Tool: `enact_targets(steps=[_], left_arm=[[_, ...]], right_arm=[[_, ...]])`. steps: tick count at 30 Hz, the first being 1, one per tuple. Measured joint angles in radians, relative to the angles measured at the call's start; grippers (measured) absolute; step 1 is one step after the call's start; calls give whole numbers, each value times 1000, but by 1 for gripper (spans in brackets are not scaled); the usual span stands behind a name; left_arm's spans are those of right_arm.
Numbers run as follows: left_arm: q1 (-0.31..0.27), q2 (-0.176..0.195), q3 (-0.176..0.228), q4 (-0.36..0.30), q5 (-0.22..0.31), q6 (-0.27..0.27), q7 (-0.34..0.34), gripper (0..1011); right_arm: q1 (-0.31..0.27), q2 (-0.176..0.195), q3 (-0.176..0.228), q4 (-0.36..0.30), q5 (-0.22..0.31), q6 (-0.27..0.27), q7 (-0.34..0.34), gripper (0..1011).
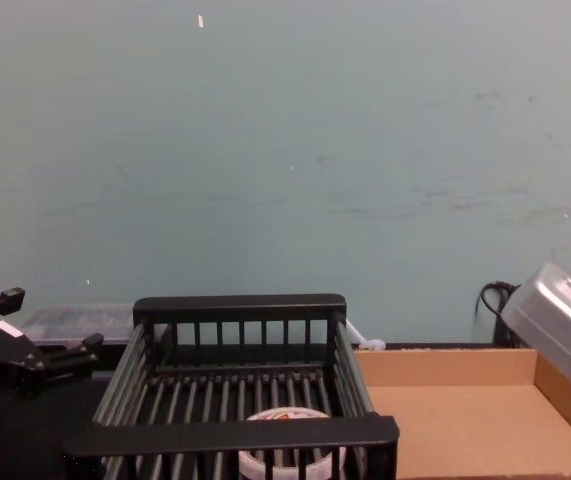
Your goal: Pick up the white tape and place it into the black box , Pick up the silver tape and place it into the brown box.
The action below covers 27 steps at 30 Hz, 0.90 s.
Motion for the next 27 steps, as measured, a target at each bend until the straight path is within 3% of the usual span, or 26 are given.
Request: enact_targets(steps=[4, 8, 27], left_arm=[[0, 0, 0, 0, 0, 0, 0, 1001], [0, 0, 0, 0, 0, 0, 0, 1001], [0, 0, 0, 0, 0, 0, 0, 1001]], right_arm=[[0, 0, 0, 0, 0, 0, 0, 994], [-1, 1, 1, -1, 0, 0, 0, 925], [-2, 1, 2, -2, 1, -1, -1, 312]])
